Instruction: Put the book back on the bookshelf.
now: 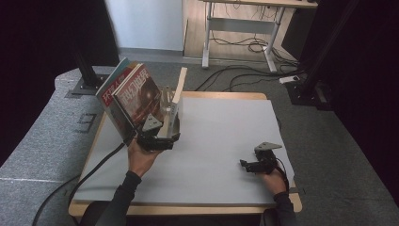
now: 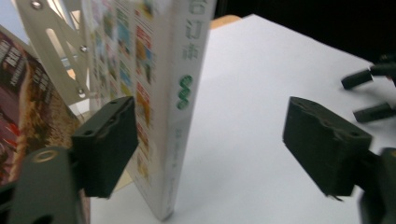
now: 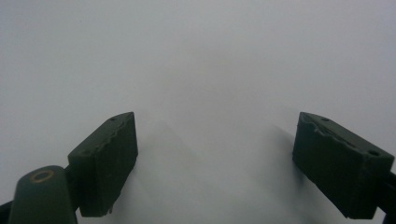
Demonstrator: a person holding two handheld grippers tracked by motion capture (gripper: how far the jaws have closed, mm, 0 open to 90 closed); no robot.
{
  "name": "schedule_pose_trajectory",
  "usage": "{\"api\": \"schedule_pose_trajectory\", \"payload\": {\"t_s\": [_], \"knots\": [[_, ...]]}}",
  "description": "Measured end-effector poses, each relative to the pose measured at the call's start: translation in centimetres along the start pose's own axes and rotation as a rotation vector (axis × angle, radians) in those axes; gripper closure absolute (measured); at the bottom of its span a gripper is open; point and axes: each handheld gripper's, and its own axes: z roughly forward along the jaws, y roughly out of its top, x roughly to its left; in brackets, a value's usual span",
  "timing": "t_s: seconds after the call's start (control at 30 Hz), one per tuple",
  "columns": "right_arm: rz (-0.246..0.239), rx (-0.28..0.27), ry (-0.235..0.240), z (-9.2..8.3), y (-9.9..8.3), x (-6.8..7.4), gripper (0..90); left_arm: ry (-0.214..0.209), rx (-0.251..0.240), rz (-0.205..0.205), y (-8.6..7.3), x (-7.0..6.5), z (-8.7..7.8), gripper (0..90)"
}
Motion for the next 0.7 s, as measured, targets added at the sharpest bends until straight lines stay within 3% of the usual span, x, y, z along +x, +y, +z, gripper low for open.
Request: {"api": "schedule_pose_trajectory", "payload": {"t_s": [0.23,0.43,0.7], "knots": [[0.0,0.0,0.0,0.0,0.0,0.0,13.3,-0.04,0.039,0.017,-0.5,-0.5,-0.7,9.8],[0.0,0.0,0.0,0.0,0.0,0.0,13.3,-0.038,0.051,0.06,-1.2,-0.9,-1.5,6.6],[0.0,0.0,0.0,0.0,0.0,0.0,13.3,-0.064,0.061,0.065,-2.7,-0.5,-2.7,2.0]]}}
